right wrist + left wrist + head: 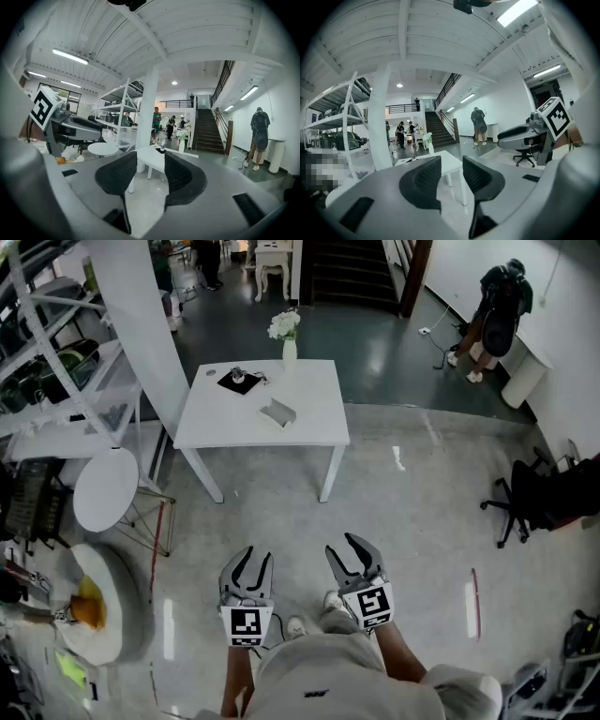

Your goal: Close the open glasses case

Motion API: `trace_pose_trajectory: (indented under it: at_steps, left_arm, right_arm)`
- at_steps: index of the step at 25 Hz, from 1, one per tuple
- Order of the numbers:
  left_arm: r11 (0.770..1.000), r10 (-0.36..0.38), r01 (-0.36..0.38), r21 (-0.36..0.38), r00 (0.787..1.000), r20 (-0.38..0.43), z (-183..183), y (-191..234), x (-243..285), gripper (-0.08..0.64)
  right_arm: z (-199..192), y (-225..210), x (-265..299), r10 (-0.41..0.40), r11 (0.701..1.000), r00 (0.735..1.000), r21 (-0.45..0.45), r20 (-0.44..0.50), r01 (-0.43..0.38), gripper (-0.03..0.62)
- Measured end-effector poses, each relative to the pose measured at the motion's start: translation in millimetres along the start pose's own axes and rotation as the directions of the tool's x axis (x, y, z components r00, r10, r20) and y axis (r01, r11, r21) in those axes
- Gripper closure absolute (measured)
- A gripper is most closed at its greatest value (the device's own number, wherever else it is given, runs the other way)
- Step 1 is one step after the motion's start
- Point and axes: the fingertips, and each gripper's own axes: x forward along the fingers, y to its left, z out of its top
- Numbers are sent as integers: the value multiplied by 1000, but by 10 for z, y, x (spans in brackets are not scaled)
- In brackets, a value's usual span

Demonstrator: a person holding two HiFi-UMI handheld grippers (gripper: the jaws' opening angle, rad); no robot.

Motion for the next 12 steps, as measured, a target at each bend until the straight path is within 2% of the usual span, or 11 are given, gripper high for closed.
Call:
trace_pose_trajectory:
  at_steps: [4, 7, 12]
  left_arm:
    - [1000, -8, 8, -3, 1000, 0, -94, 51, -79, 403]
    - [1000, -24, 24, -13, 1000, 0, -128, 48, -45, 403]
    - [999, -40, 40, -14, 999, -1, -148, 81, 131, 403]
  right_arm:
    - [-111, 180, 14, 24, 1000, 1000, -10, 11, -24, 405]
    - [-83, 204, 45, 7, 1000, 1000, -5, 27, -7, 405]
    - [-84, 183, 157, 6, 999, 1000, 36, -12, -5, 405]
